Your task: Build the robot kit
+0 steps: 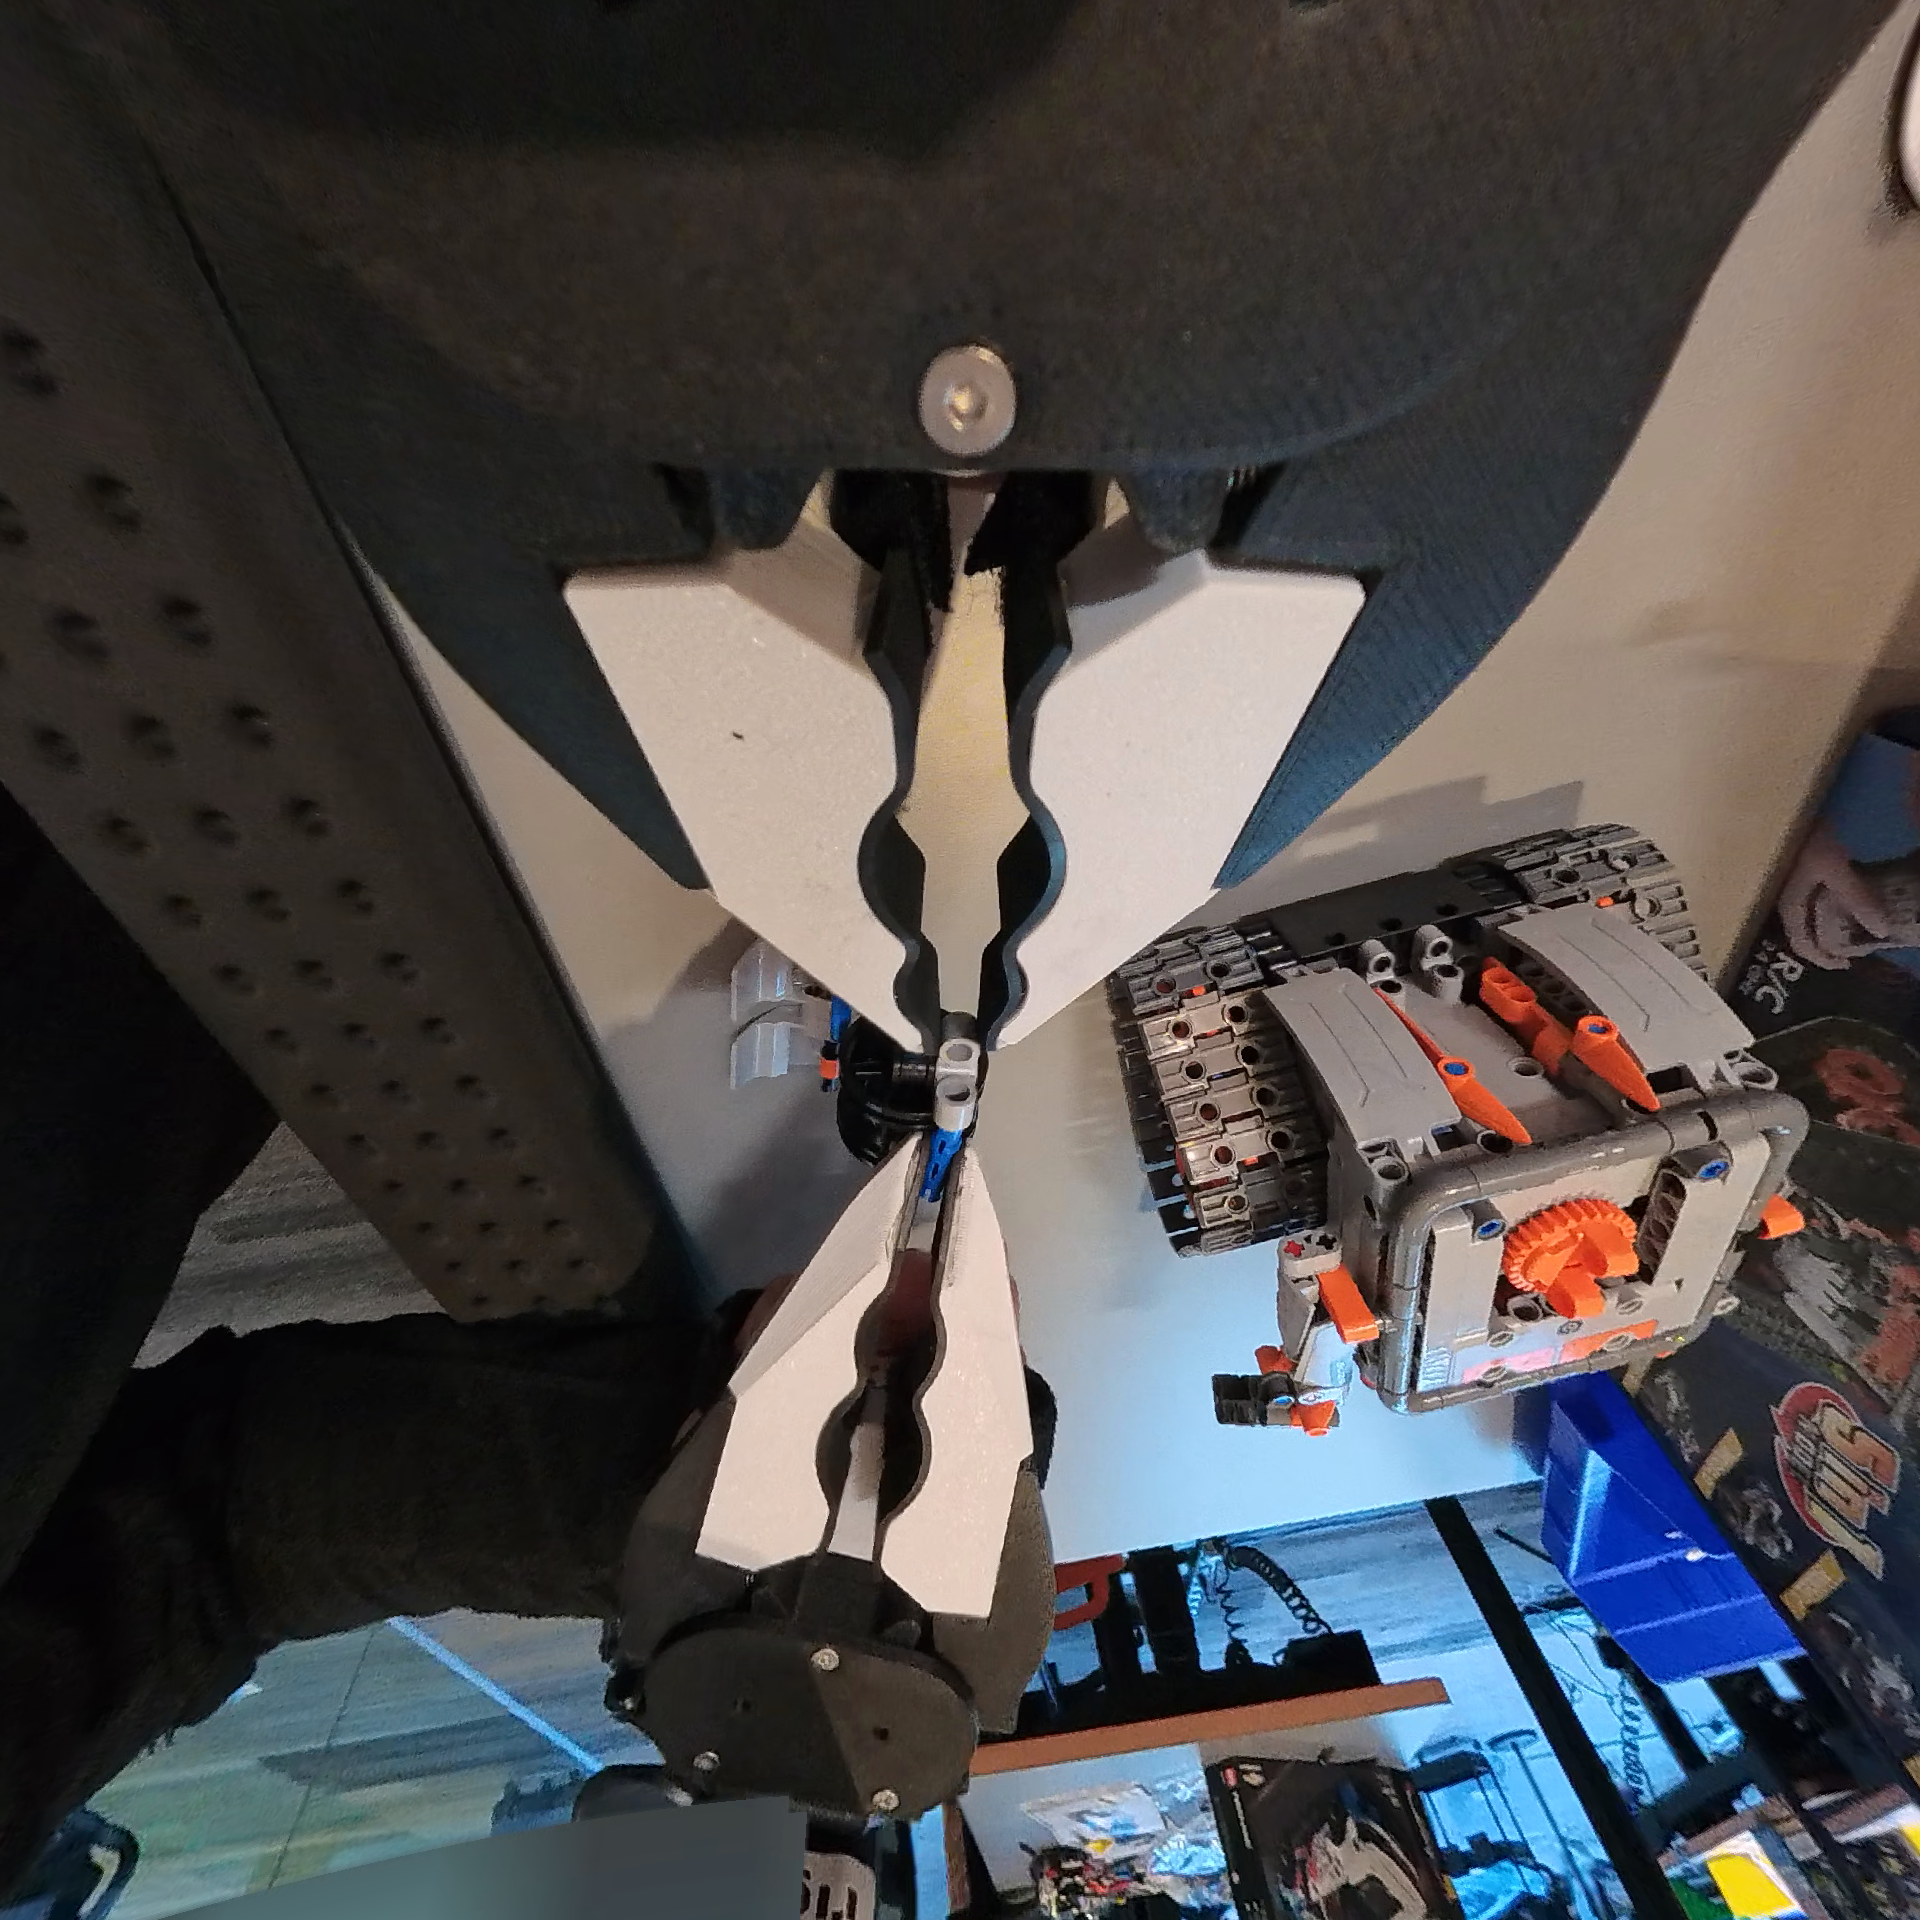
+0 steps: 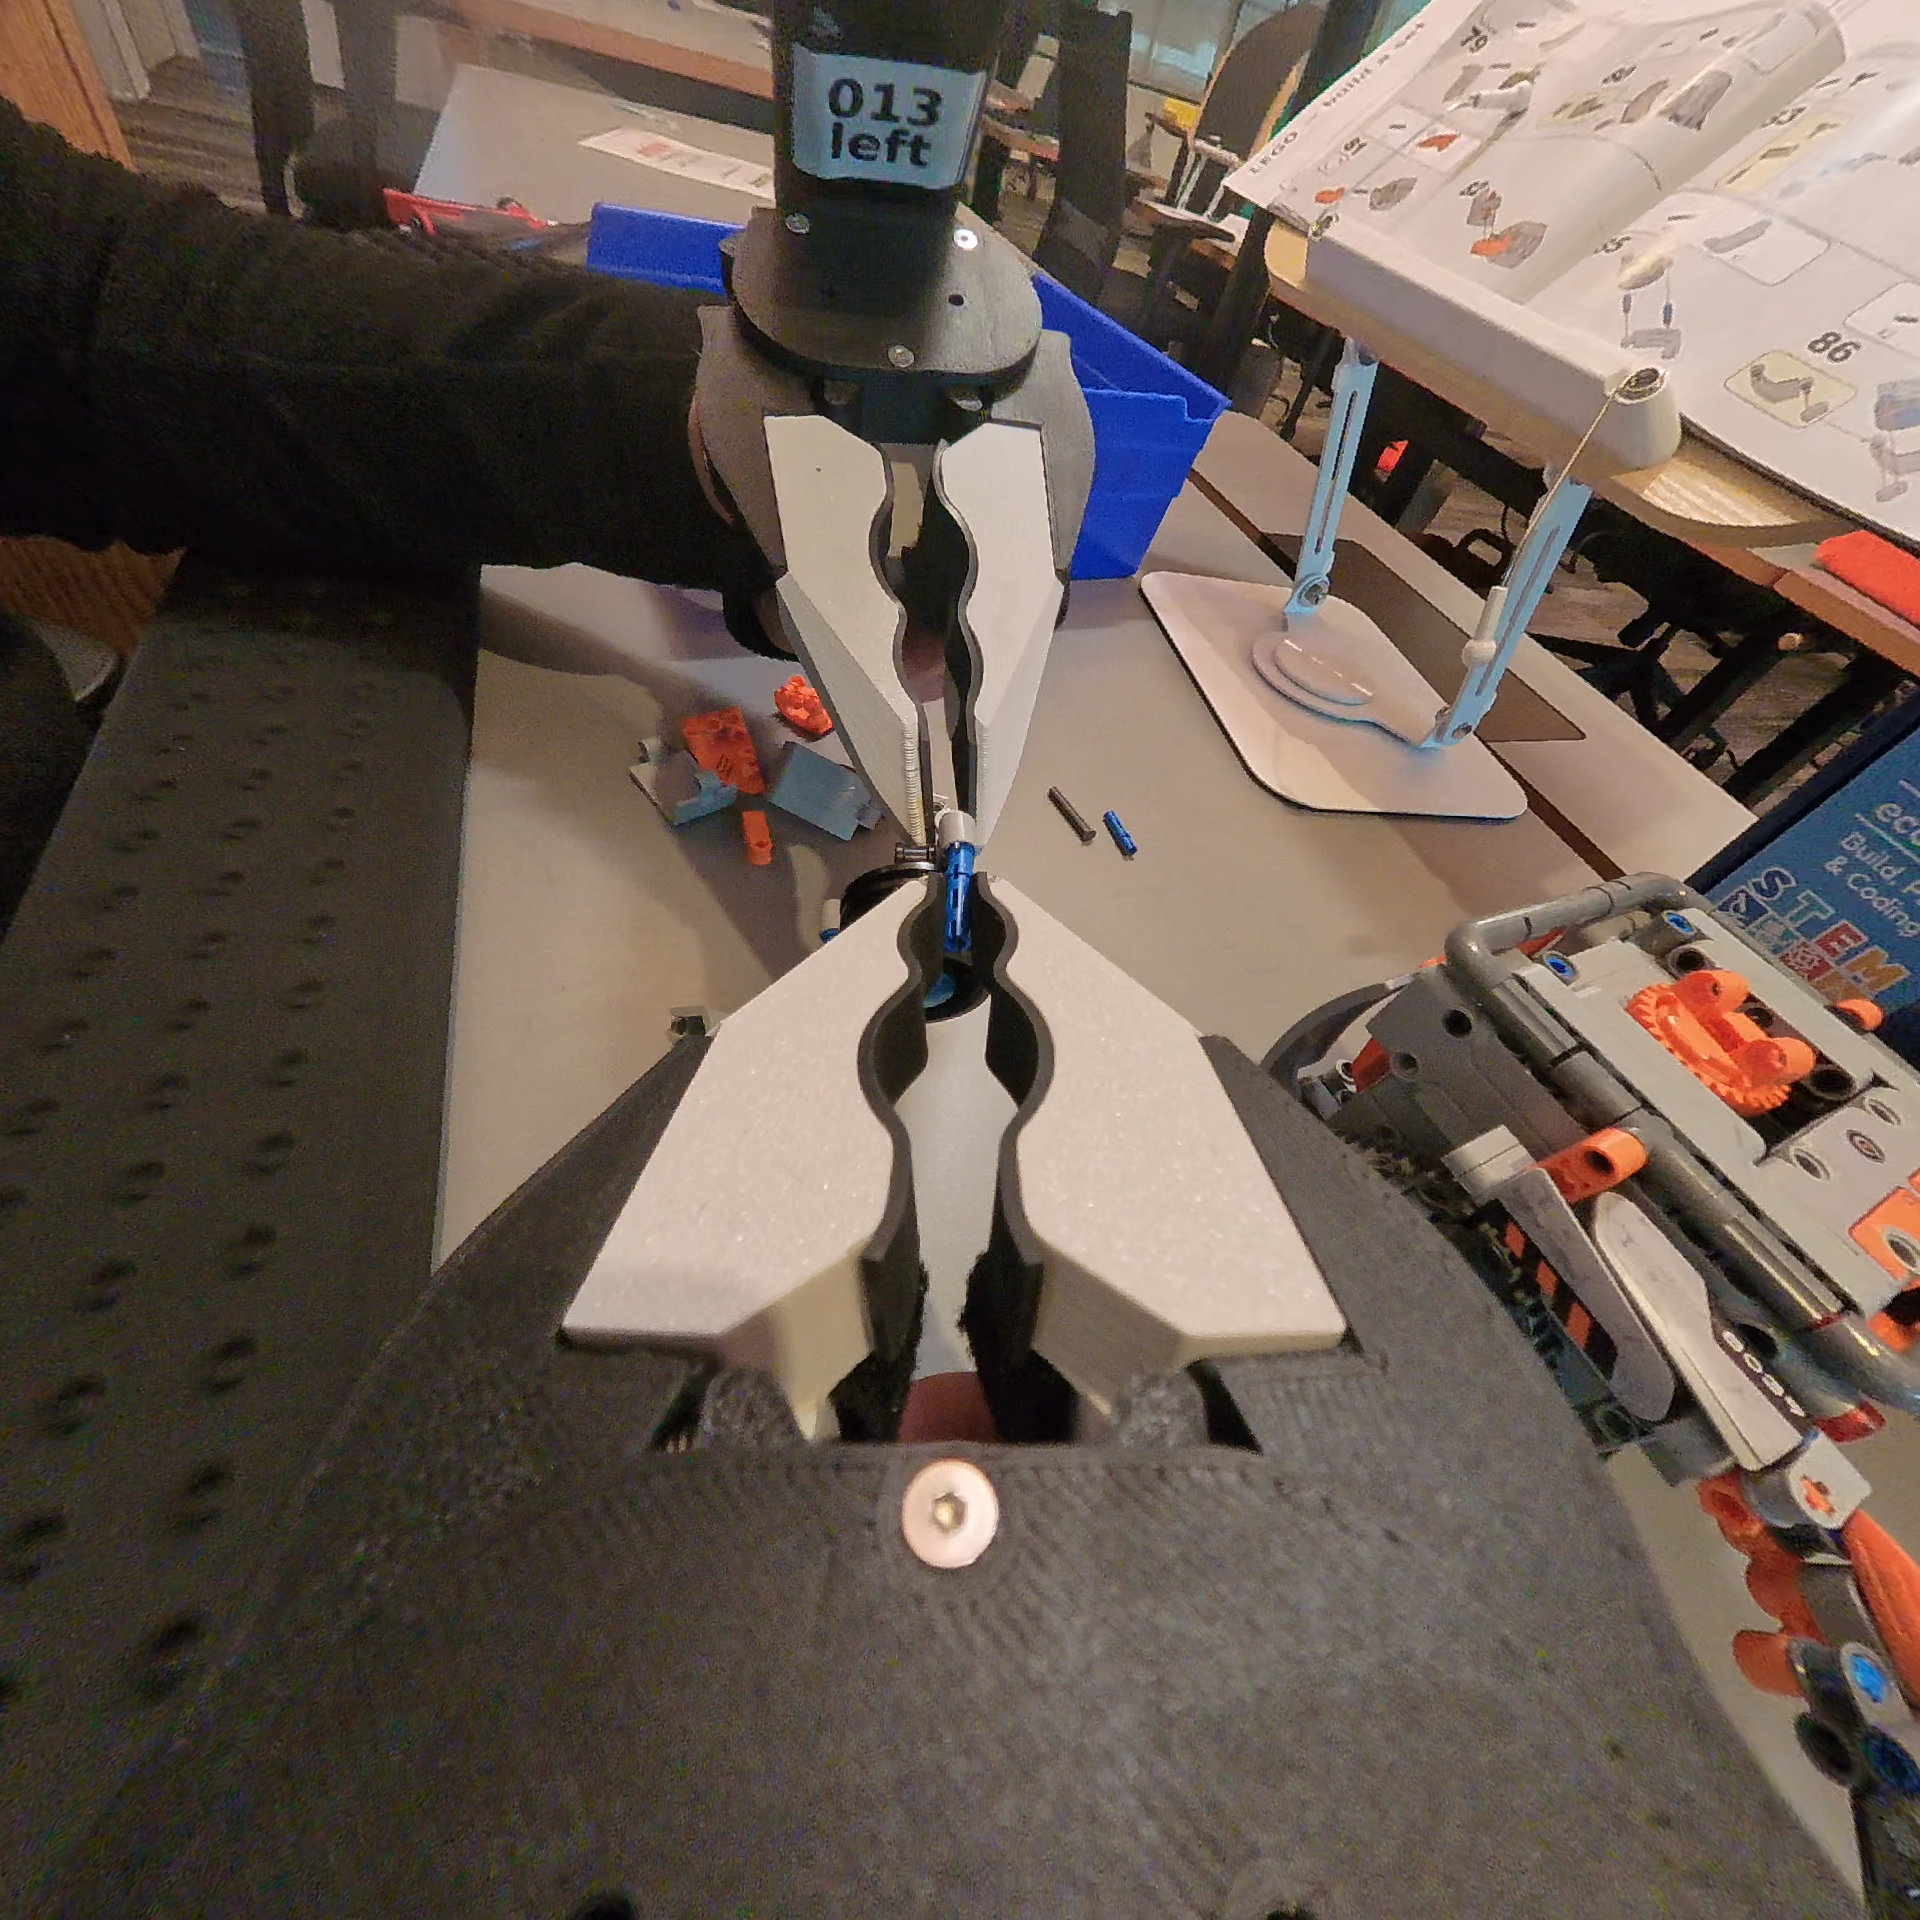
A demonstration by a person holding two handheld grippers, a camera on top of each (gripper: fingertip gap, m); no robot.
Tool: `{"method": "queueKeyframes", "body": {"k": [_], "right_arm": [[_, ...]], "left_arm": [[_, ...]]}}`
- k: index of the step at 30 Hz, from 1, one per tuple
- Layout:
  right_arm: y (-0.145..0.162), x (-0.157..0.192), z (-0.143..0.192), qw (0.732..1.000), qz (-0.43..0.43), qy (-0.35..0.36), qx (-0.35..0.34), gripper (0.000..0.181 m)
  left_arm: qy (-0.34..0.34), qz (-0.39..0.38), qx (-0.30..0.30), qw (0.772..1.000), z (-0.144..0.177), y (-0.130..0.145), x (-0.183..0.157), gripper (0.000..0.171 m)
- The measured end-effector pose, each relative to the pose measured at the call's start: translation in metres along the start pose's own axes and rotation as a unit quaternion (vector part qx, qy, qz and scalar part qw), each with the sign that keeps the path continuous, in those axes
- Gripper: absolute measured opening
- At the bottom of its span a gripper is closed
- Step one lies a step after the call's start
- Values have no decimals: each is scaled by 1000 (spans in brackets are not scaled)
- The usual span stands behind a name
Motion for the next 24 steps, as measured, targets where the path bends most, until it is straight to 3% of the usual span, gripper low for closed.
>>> {"method": "queueKeyframes", "body": {"k": [5, 12, 17, 24], "right_arm": [[0, 1, -1, 1000, 10, -4, 6, 1], [4, 3, -3, 999, 25, -6, 33, 1], [13, 4, -8, 996, 31, -6, 83, 1], [20, 4, -11, 993, 41, -1, 111, 1]], "left_arm": [[-10, -4, -1, 1000, 0, 1, -2, 4], [-37, -54, 47, 997, -4, 3, -7, 4], [-88, -145, 143, 975, -17, 10, -14, 4], [-133, -190, 197, 953, -26, 15, -17, 4]]}}
Point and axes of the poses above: each gripper's, where its closed fingertips meet, z back along the fingers, y out of its underside, x = y × z across the jaws, the point moved 7 cm from there along z, back along the fingers, and after that the axes turned 4 degrees about -x, right-handed, at the moved point
